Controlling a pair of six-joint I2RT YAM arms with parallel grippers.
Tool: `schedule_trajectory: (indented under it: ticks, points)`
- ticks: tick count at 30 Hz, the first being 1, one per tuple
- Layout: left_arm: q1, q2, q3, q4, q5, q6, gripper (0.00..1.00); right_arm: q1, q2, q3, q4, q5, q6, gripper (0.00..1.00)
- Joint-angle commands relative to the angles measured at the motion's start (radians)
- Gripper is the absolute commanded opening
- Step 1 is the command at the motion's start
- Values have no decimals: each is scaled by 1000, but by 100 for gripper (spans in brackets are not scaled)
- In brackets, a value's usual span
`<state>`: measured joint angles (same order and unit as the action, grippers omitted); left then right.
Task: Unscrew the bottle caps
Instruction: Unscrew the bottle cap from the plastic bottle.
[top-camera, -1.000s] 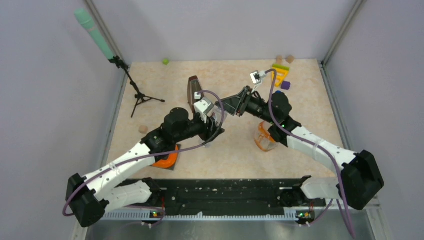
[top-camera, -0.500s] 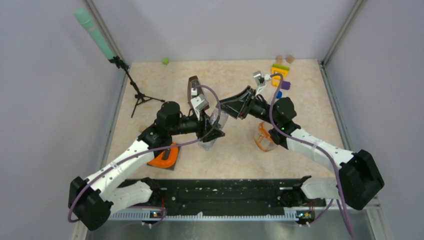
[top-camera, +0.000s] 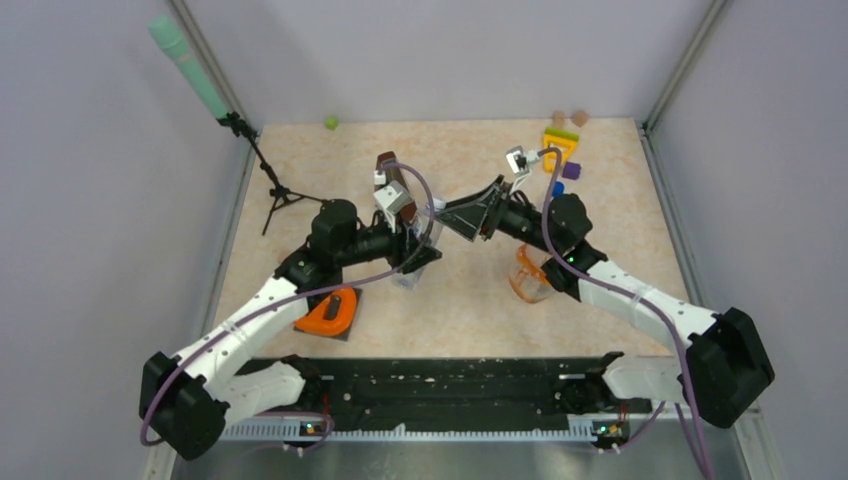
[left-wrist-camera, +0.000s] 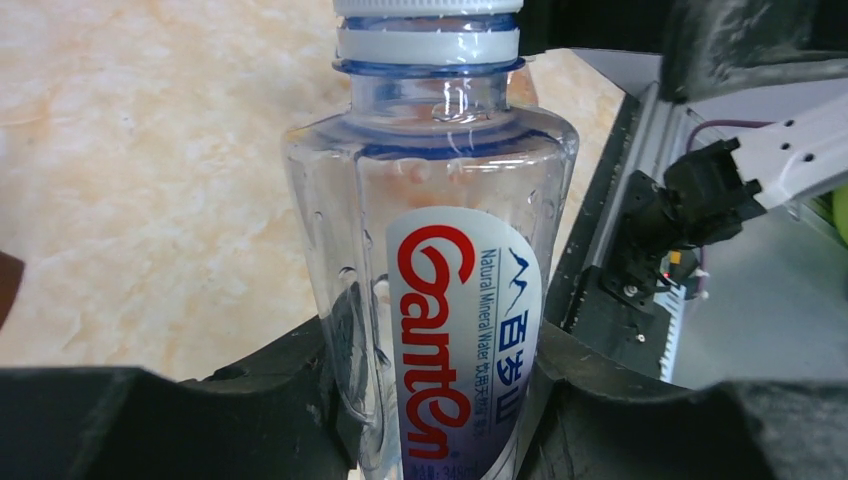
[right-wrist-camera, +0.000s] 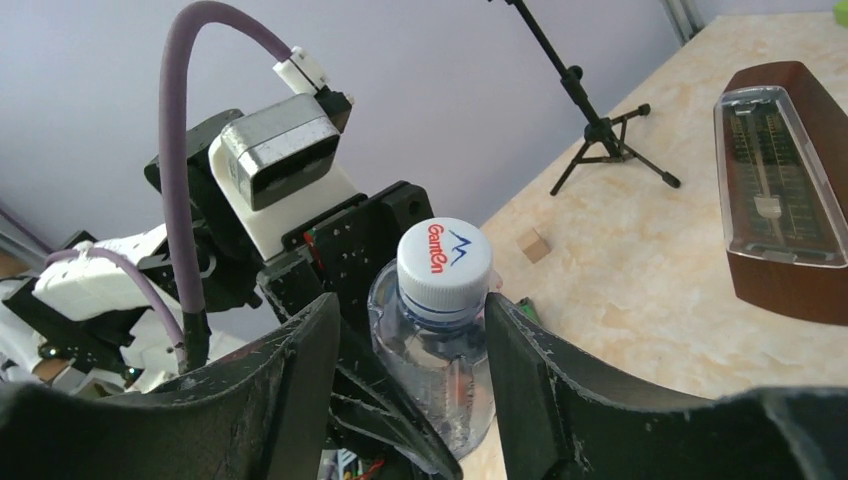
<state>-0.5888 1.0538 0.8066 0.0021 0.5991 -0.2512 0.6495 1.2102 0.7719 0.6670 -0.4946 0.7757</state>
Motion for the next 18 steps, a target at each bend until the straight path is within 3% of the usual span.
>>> schedule_trajectory:
  ticks: [1,3,6,11,18]
  points:
    - [-23,-36,-2,8,-119,64,0,-11,-44,-4,29,36,24,55]
    - [-37,-35,-20,5,-153,85,0,-11,-38,-4,80,39,62,62]
    - [-55,-40,-31,1,-172,98,0,-11,-21,33,32,62,59,64]
    - [-78,-91,-59,39,-211,111,0,-11,-10,19,15,117,57,63]
    - [-81,-77,-34,45,-194,124,0,-11,46,58,25,40,69,57]
